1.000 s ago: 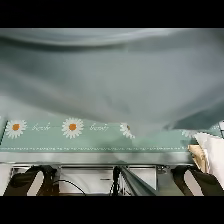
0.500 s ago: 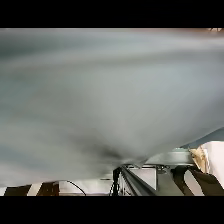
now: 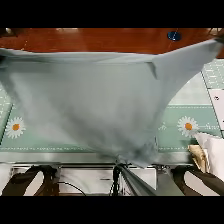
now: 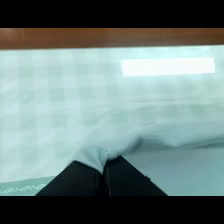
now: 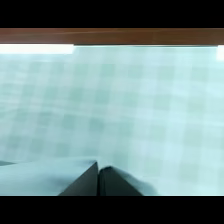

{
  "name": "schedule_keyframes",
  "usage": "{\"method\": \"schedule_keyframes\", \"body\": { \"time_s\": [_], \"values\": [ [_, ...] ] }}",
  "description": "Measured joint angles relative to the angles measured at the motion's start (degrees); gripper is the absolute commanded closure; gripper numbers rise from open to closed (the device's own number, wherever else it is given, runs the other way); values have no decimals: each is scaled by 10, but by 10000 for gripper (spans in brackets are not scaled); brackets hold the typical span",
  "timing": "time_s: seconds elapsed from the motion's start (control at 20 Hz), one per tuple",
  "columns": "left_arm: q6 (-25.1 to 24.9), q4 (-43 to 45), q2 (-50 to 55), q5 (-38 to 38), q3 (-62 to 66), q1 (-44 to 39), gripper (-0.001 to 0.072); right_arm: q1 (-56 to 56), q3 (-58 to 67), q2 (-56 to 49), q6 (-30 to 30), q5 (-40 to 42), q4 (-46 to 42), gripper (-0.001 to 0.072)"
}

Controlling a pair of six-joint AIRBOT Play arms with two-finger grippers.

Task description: Fold the shirts.

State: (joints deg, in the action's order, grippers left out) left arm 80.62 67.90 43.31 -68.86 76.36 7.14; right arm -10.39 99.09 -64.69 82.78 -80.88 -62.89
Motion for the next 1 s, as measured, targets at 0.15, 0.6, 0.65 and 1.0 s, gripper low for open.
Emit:
{"method": "schedule_keyframes", "body": {
  "time_s": [0.15,0.6,0.65,1.0],
  "values": [
    [-21,-23,87,57,-19,-7,687,35,-11,-63,-23,72,4,683],
    [-76,-38,267,184,-30,-11,686,72,-17,-209,-57,243,-17,682],
    [-77,-38,282,196,-30,-11,686,73,-17,-224,-59,248,-18,682],
    [-80,-38,376,187,-31,-15,685,74,-17,-316,-42,213,-22,681]
  ]
}}
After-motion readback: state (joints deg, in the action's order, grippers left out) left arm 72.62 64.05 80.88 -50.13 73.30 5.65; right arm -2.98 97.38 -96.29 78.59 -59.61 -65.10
